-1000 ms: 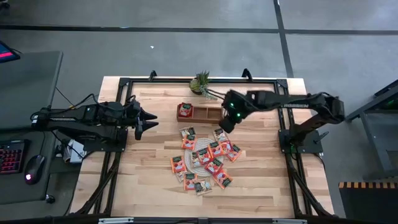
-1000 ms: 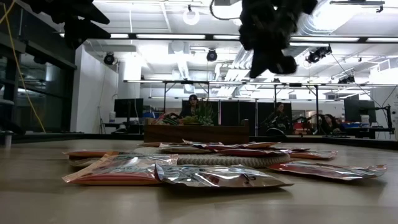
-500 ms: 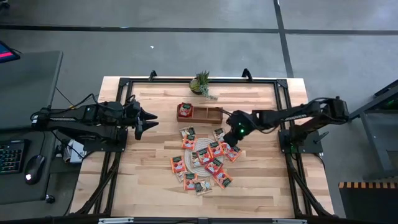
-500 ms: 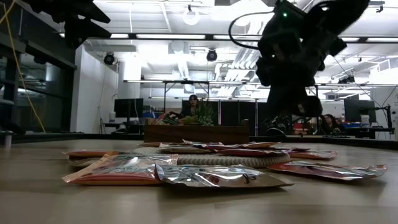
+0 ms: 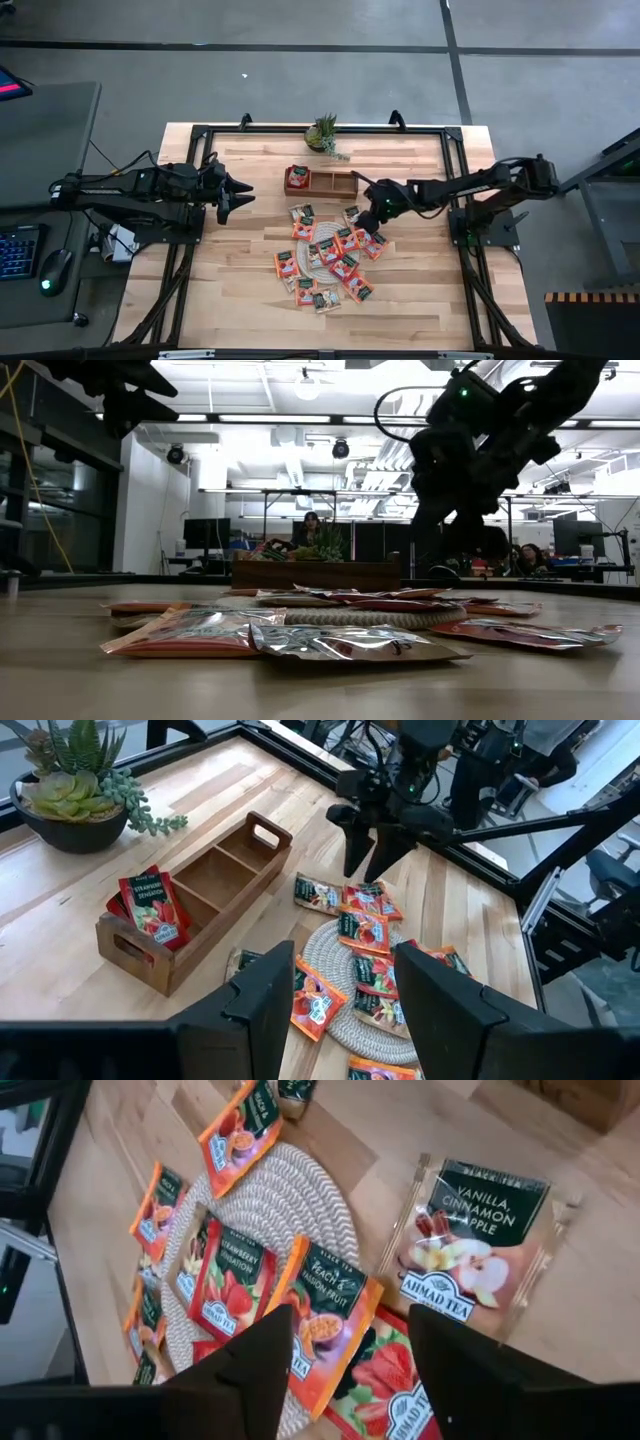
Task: Pick & Place Tea
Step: Put the orange tea bag into the middle section of the wooden organizer
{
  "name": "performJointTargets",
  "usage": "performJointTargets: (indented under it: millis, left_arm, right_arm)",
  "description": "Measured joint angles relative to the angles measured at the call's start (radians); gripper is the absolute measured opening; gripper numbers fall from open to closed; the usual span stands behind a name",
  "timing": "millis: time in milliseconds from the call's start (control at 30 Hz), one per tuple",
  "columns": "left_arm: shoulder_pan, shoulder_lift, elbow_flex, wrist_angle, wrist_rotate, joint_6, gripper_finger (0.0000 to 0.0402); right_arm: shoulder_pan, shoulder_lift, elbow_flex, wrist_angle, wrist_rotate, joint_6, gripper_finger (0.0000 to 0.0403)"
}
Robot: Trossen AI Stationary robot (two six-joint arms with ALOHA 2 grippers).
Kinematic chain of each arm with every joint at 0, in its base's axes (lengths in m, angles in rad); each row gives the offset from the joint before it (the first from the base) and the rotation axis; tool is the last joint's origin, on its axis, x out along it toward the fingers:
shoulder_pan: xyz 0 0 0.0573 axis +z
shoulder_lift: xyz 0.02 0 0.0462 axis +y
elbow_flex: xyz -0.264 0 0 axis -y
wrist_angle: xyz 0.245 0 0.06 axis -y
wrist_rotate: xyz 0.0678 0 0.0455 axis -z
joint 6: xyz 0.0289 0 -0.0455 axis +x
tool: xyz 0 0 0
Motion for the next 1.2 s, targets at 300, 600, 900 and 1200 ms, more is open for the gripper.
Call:
performJointTargets:
  millis: [300, 600, 900, 1200]
  left_arm:
    - [0.000, 0.001, 0.000, 0.000, 0.000, 0.000, 0.0172]
    - [0.000, 0.001, 0.000, -0.002, 0.000, -0.002, 0.0172]
    - [0.000, 0.001, 0.000, -0.003, 0.000, 0.000, 0.0172]
    - [0.000, 0.001, 0.000, -0.003, 0.000, 0.001, 0.0172]
  right_arm:
    - [0.003, 0.124, 0.000, 0.118, -0.028, 0.047, 0.0200]
    - [0.003, 0.179, 0.000, 0.152, -0.031, 0.058, 0.0195]
    - [0.003, 0.194, 0.001, 0.180, -0.034, 0.066, 0.0195]
    - [0.005, 0.194, 0.001, 0.177, -0.075, 0.072, 0.0163]
